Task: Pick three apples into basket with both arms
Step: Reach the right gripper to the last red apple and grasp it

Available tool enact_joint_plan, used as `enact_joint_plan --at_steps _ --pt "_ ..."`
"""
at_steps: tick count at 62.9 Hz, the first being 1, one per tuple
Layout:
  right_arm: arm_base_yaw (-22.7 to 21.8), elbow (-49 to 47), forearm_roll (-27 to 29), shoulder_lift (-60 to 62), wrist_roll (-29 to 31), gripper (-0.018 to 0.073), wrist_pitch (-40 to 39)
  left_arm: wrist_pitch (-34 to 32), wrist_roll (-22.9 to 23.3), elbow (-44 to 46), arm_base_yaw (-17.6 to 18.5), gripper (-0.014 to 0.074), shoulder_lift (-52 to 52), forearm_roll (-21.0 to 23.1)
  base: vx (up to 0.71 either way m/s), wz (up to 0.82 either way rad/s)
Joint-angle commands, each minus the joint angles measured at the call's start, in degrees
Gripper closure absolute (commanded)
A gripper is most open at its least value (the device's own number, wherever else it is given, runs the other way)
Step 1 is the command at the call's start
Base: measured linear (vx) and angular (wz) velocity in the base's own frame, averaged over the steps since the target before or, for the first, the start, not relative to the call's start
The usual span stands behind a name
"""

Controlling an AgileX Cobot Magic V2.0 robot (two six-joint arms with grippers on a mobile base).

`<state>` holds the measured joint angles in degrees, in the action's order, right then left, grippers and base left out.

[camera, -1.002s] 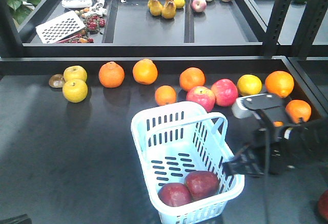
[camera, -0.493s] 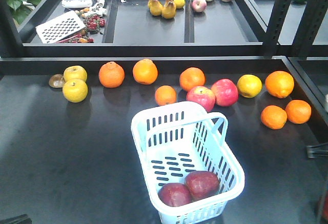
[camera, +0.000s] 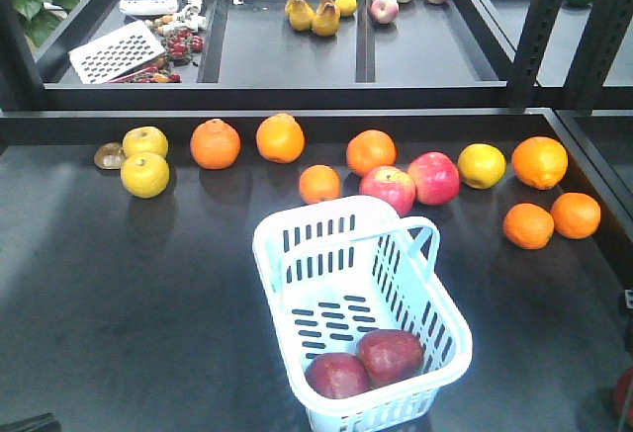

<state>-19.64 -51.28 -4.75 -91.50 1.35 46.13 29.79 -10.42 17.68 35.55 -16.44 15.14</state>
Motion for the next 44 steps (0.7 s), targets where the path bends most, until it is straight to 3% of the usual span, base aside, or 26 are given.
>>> enact_joint_plan --at_steps 1,21,44 --pt "-0.4 -3.3 -0.7 -0.8 0.4 -0.0162 -0.1 -3.9 0.3 1.6 0.1 0.0603 -0.4 0.6 0.00 0.00" --pt "-0.4 -4.0 -5.0 -7.1 -0.6 -0.0104 -1.2 -3.9 0.3 1.6 0.1 0.0603 -0.4 0.6 0.00 0.00" --pt "-0.4 -4.0 -5.8 -14.6 -1.0 -0.0090 -5.4 -3.9 0.3 1.6 0.1 0.0603 -0.4 0.6 0.00 0.00"
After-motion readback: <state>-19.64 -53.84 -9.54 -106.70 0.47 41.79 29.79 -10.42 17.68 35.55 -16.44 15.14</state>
